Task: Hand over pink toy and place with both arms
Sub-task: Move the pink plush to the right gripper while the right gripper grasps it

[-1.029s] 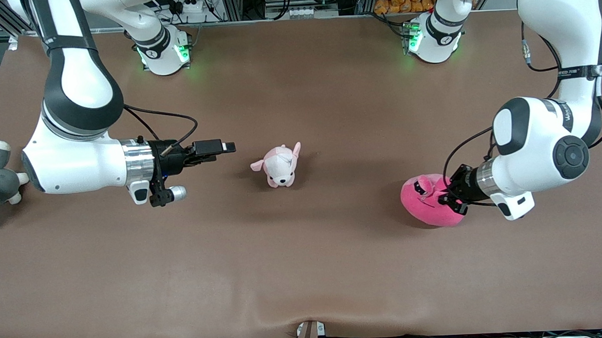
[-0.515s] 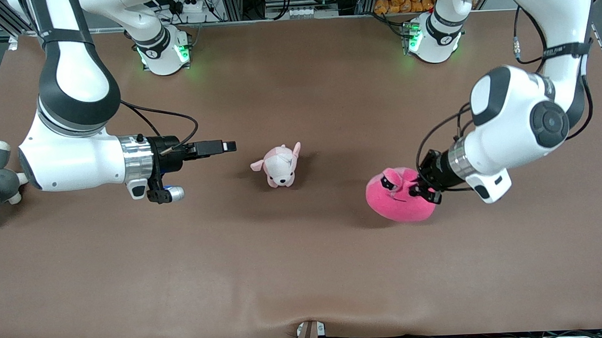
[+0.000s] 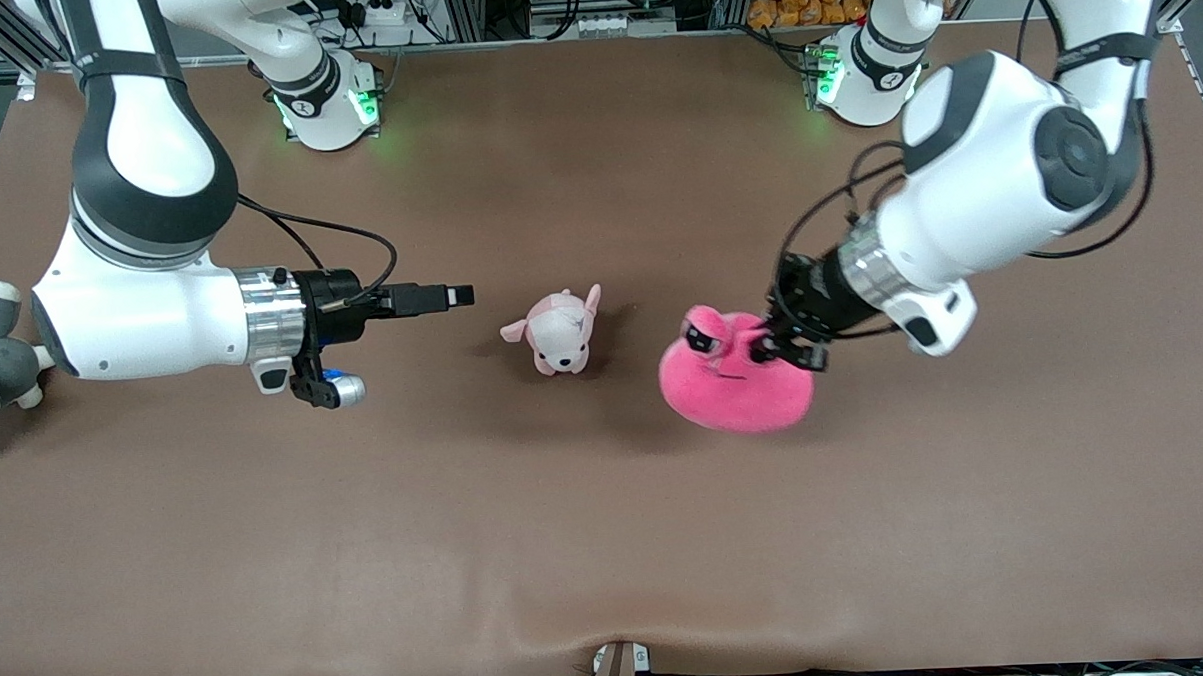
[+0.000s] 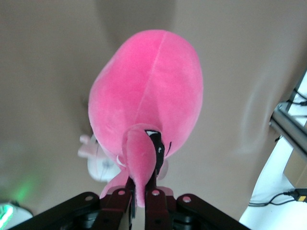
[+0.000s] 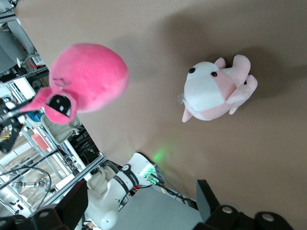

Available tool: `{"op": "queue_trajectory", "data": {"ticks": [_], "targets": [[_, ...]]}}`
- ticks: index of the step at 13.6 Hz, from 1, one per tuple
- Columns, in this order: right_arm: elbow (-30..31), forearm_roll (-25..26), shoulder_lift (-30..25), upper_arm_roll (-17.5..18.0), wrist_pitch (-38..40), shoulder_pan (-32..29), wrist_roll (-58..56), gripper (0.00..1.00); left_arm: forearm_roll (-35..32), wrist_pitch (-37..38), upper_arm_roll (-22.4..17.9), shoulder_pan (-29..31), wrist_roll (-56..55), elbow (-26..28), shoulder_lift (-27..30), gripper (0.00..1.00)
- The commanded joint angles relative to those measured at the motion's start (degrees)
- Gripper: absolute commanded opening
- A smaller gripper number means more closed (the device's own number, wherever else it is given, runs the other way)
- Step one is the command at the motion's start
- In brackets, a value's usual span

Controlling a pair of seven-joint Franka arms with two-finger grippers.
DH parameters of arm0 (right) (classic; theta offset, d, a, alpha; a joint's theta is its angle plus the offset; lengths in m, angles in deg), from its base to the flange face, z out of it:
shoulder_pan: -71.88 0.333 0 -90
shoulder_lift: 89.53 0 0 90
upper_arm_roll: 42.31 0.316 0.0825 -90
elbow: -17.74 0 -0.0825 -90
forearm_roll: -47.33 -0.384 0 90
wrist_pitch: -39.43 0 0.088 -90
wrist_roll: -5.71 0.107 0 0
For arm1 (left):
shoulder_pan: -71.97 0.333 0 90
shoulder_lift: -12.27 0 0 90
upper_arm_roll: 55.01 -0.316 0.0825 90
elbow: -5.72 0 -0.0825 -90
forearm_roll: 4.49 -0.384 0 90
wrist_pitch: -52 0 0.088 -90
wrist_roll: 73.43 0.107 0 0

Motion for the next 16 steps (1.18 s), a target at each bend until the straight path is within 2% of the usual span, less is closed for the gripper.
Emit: {"op": "queue_trajectory", "data": {"ticks": [1, 7, 10, 16], "targets": [[-1.28, -0.53, -0.17, 1.13, -0.58, 0.82, 3.38, 1.00, 0.98, 0.39, 1.23, -2.43, -6.15, -4.09, -1.87, 0.00], [-1.11, -0.09, -0.17, 1.22, -4.96, 4.15, 9.10, 1.00, 0.98, -3.21, 1.40, -9.81, -20.03, -6.64, -1.78, 0.00], [-1.11, 0.08, -0.17, 1.13, -7.17, 5.74, 9.79, 1.00, 0.98, -5.84, 1.40, -12.45, -23.12, -6.73, -2.05, 0.00], [-0.67, -0.53, -0.09, 1.40, -6.04, 5.74, 14.27, 1.00, 0.98, -7.08, 1.32, -13.87, -24.97, -6.73, -2.22, 0.00]]}}
